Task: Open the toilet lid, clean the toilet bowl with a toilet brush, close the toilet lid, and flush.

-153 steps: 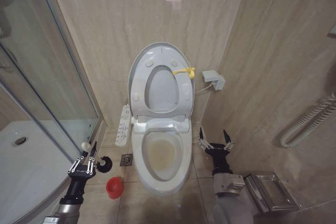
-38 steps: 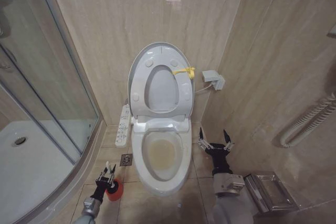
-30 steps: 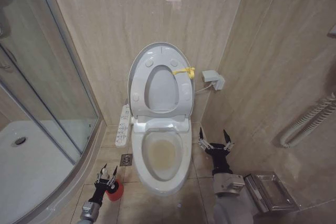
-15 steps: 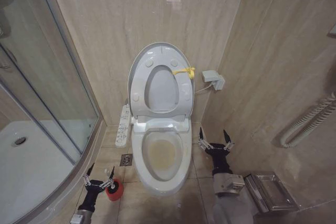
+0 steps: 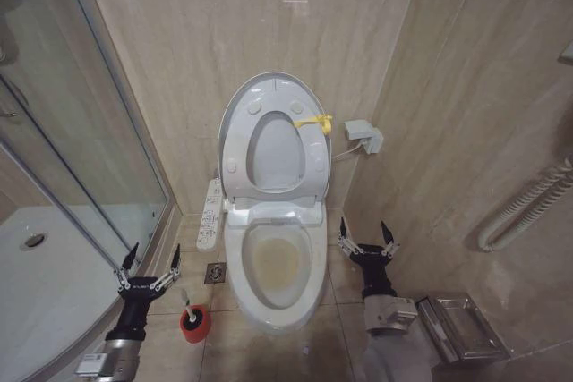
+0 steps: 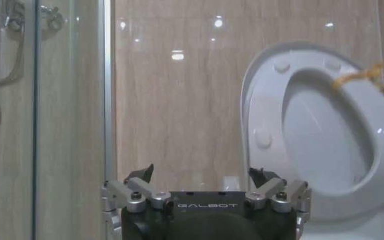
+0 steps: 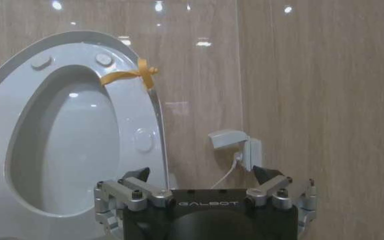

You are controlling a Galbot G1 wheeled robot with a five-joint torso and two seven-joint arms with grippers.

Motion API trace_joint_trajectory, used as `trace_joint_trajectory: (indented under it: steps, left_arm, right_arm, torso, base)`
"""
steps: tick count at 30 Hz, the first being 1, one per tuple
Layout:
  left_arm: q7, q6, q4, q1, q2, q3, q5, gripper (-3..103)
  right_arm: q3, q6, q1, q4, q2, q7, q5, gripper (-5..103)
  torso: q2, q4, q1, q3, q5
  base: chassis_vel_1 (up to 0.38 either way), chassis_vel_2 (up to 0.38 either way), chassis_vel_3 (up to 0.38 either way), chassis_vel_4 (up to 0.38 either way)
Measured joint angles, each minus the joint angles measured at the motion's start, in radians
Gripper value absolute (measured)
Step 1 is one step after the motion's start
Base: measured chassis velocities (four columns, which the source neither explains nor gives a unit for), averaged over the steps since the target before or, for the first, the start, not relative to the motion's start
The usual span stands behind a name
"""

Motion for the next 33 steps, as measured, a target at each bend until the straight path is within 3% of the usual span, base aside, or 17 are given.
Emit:
trace_joint_trajectory:
  steps: [2, 9, 11, 13, 16, 17, 25, 33]
  left_arm:
    - [-0.013, 0.069, -0.068, 0.019, -0.014, -0.009, -0.023, 93]
    - [-0.007, 0.145, -0.110, 0.036, -0.035, -0.031, -0.038, 93]
    - [-0.015, 0.195, -0.144, 0.050, -0.039, -0.019, -0.051, 93]
    - [-0.049, 0.248, -0.187, 0.065, -0.045, -0.006, -0.065, 93]
    - [-0.072, 0.277, -0.208, 0.071, -0.048, 0.004, -0.063, 93]
    - [-0.082, 0.289, -0.218, 0.075, -0.048, 0.011, -0.054, 99]
    - [-0.090, 0.294, -0.220, 0.095, -0.043, 0.027, -0.020, 100]
    - [-0.066, 0.221, -0.179, 0.097, -0.034, 0.006, -0.010, 100]
  right_arm:
    - [0.000, 0.000, 0.000, 0.000, 0.000, 0.000, 0.000, 100]
    - [0.000, 0.000, 0.000, 0.000, 0.000, 0.000, 0.000, 100]
    - [0.000, 0.000, 0.000, 0.000, 0.000, 0.000, 0.000, 100]
    - [0.000, 0.000, 0.000, 0.000, 0.000, 0.000, 0.000, 100]
    - [0.000, 0.000, 0.000, 0.000, 0.000, 0.000, 0.000, 100]
    - [0.000, 0.000, 0.000, 0.000, 0.000, 0.000, 0.000, 100]
    - [0.000, 0.000, 0.000, 0.000, 0.000, 0.000, 0.000, 100]
    - [0.000, 0.000, 0.000, 0.000, 0.000, 0.000, 0.000, 100]
  torso:
    - [0.000, -0.0003, 0.000, 0.000, 0.0001]
    - [0.000, -0.0002, 0.000, 0.000, -0.0002]
    - [0.000, -0.0003, 0.000, 0.000, -0.0001]
    - [0.000, -0.0002, 0.000, 0.000, 0.0000]
    - [0.000, -0.0002, 0.000, 0.000, 0.0000]
    - [0.000, -0.0003, 0.000, 0.000, 0.0000]
    - [0.000, -0.0002, 0.000, 0.000, 0.0000]
    - [0.000, -0.0003, 0.000, 0.000, 0.0000]
  base:
    - [0.000, 0.000, 0.000, 0.000]
    - [0.000, 0.000, 0.000, 0.000]
    - [0.000, 0.000, 0.000, 0.000]
    - [0.000, 0.000, 0.000, 0.000]
    - [0.000, 0.000, 0.000, 0.000]
    - [0.000, 0.000, 0.000, 0.000]
    - [0.000, 0.000, 0.000, 0.000]
    - [0.000, 0.000, 0.000, 0.000]
